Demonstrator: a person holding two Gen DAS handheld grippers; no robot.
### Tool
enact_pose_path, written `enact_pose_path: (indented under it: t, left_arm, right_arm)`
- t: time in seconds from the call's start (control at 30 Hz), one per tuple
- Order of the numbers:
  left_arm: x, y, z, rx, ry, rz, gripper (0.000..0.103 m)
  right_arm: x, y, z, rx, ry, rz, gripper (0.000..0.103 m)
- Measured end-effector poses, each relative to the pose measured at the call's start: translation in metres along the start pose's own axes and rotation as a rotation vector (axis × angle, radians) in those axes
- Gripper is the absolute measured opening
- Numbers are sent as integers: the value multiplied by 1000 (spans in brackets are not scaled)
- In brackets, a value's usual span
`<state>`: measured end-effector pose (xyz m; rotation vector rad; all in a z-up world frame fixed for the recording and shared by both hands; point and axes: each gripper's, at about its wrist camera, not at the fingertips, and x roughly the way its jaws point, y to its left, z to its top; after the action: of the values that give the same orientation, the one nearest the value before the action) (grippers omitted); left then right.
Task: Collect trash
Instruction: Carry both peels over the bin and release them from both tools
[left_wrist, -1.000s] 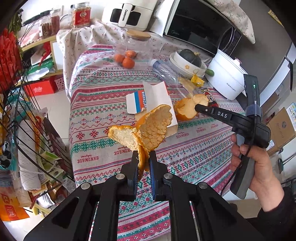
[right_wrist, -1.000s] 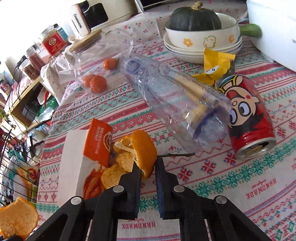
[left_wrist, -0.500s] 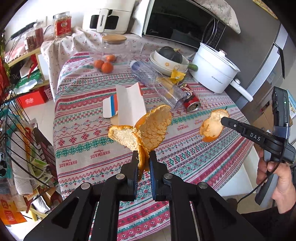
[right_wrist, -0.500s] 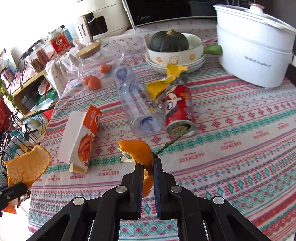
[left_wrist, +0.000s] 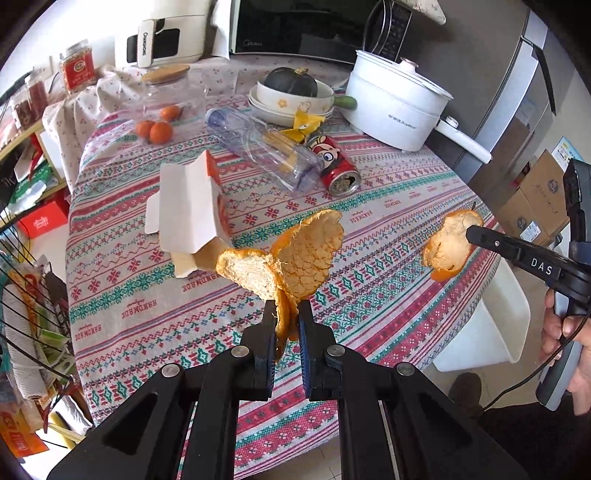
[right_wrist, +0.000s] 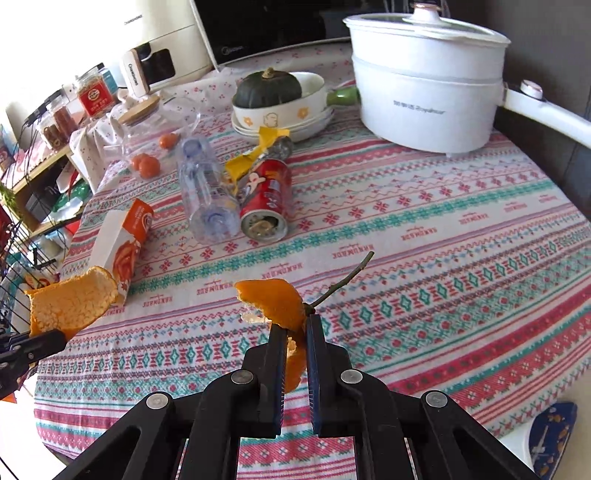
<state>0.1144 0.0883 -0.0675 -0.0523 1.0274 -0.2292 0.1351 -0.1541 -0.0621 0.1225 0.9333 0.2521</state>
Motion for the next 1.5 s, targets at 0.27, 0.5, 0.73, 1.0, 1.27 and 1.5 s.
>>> enact_pose_path:
  t: [0.27,0.5,0.73,1.0,1.27,1.5]
  left_arm:
    - [10,-28,6,18,15,-23,11]
    - [21,-73,15,70,27,-77,11]
    - [40,-160,17,181,55,-171,11]
    - [71,-282,-6,361,111,-304,11]
    - [124,-367,-36,453,193,-376,11]
    - [151,-387,-37,480,183,-434,36]
  right_arm:
    - [-17,-12,7,9,-24,1,8]
    - [-29,-30,5,5,-28,-14,8]
    - [-66,-91,-11,82,-39,-83,8]
    - [-119,-187,-52,241,-49,-185,8]
    - [-149,-254,-90,327,-37,-276,8]
    - [-157,-289,-113,381,3,-330,8]
